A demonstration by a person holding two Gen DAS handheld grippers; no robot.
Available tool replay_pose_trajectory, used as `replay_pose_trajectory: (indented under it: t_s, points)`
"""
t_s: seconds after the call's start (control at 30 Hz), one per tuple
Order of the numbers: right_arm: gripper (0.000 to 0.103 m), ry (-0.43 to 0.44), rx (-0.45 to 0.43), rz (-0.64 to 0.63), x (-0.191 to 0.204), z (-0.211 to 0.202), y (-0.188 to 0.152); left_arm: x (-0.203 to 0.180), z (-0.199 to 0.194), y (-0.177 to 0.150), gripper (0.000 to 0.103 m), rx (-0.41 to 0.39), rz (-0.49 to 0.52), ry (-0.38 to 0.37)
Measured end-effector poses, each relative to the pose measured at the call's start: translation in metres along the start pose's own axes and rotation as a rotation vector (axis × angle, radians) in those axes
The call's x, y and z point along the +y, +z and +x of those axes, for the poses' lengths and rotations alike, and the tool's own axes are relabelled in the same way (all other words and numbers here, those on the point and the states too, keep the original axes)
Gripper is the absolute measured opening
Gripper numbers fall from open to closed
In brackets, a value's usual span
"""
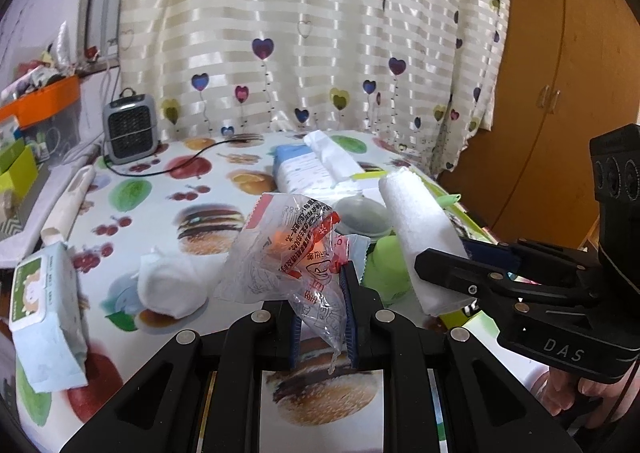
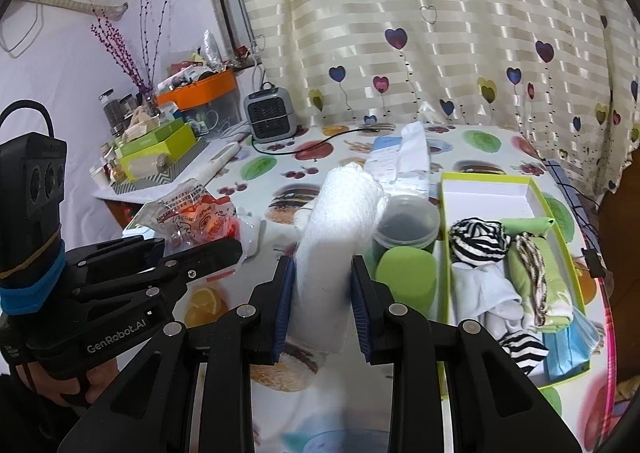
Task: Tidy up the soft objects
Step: 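Carry the white towel and clear bag with both tools over the yellow-rimmed box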
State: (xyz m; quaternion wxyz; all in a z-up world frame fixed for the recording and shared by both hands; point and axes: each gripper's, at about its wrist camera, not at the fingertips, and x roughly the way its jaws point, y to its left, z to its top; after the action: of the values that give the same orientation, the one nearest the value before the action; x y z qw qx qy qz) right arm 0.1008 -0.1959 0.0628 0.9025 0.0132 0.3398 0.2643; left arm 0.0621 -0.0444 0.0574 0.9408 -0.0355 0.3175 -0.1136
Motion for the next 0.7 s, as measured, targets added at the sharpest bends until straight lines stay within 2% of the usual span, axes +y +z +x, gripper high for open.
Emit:
replay_pose_trajectory:
  t_s: [0.23, 0.53, 0.7]
  points:
    - [0.029, -0.027, -0.011, 0.013, -0.017, -0.003, 0.005, -0.015, 0.011, 0.014, 0.016, -0.014, 0.023, -0.032]
    - [0.029, -0.021, -0.020, -0.009, -0.028, 0.005, 0.021, -0.017, 0.027, 0.035, 0.016, -0.030, 0.006, 0.028]
    - [0.029, -0.006, -0.026, -0.025, -0.030, 0.011, 0.030, -0.017, 0.037, 0.046, 0.016, -0.032, 0.002, 0.030]
